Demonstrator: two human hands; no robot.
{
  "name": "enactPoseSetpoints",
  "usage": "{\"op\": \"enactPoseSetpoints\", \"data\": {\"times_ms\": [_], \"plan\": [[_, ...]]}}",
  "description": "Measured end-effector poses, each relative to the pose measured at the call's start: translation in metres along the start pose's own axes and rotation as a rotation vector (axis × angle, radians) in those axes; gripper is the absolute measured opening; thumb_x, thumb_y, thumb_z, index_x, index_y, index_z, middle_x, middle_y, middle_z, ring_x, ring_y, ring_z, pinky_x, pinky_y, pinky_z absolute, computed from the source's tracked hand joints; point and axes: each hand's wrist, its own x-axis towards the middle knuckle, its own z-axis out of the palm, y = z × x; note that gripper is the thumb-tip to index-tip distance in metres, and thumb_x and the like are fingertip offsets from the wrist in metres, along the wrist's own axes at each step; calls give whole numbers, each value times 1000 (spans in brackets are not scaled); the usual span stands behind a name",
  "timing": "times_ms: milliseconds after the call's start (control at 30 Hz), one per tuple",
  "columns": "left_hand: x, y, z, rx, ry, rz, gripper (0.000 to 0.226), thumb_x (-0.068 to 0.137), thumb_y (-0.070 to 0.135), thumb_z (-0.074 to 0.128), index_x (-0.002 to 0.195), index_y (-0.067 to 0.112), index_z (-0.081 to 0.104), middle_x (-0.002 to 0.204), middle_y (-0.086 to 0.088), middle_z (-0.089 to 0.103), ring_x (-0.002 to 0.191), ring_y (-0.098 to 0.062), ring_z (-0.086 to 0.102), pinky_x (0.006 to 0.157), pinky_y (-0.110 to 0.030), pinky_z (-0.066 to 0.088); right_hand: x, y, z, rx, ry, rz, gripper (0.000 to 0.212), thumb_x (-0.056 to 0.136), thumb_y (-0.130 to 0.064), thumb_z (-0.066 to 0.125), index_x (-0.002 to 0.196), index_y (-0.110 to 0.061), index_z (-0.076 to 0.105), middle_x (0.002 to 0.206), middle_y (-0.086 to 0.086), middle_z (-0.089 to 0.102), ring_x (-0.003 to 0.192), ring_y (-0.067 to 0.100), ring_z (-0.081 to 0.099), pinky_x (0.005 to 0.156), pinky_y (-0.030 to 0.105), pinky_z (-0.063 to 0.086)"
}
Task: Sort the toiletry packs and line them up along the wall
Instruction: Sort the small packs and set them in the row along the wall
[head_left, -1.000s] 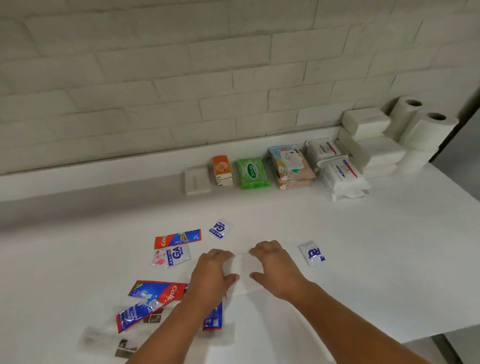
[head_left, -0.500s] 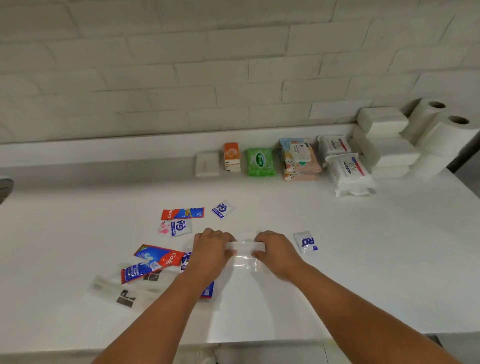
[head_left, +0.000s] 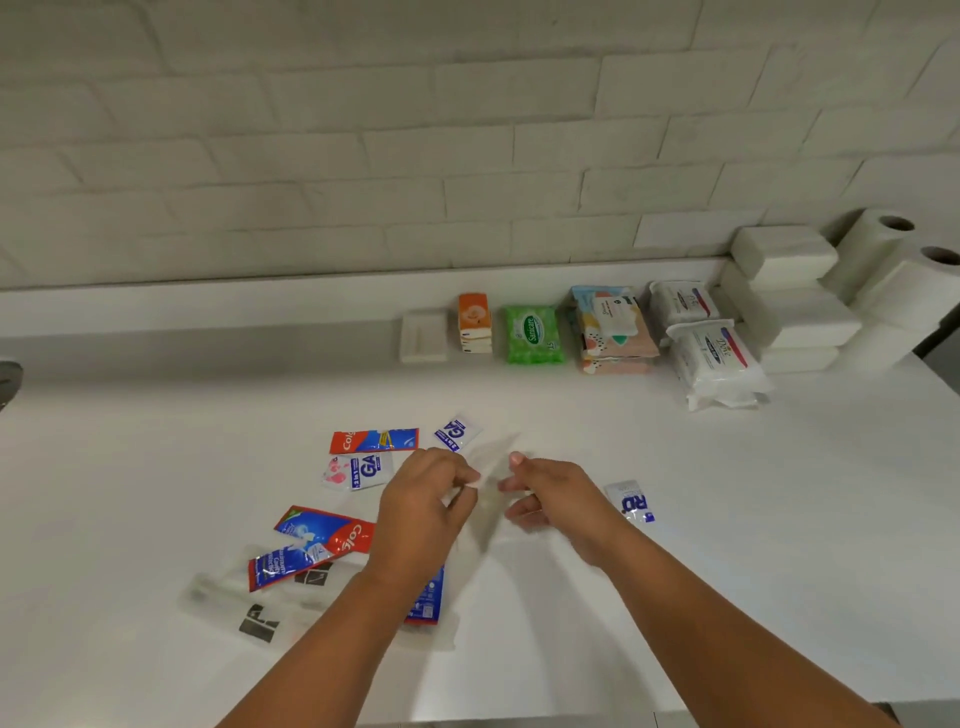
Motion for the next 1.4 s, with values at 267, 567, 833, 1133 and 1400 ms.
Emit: {"op": "enactPoseSetpoints", "data": {"times_ms": [267,567,833,1133,1400], "plan": [[5,-31,4,24,-198,249,12,84,33,75,91,24,72,104,13,65,99,-8,56,87,-27,47,29,-5,33,220,79,-39,30,95,-18,55,103,10,59,108,39,60,82,31,62,75,43,53],[64,-82,-29,-296,-159,-530,17,87,20,75,104,17,73,82,11,69,73,8,62,68,-5,45,72,-27,71,214,157,-133,20,100,-17,53,106,-10,71,106,18,73,103,37,68,91,55,54],[118,-144,-27,-417,-227,-684,9,90,13,72,83,19,72,71,1,72,63,-10,62,71,-29,55,133,-45,98,96,300,-192,20,99,-16,52,105,-16,70,96,6,73,92,25,71,75,42,61],[220,-205,5,-395,-176,-758,22,91,11,68,70,11,70,47,5,57,42,-6,47,50,-20,41,212,-68,107,-343,421,-202,41,100,-24,48,139,-11,52,141,13,55,124,26,55,108,34,39],[233,-231,27,-262,-191,-799,29,85,28,75,60,15,72,46,4,60,43,-12,53,59,-26,48,232,-75,112,-409,307,-124,52,102,-28,45,148,-7,36,153,12,41,142,26,37,118,33,26]]}}
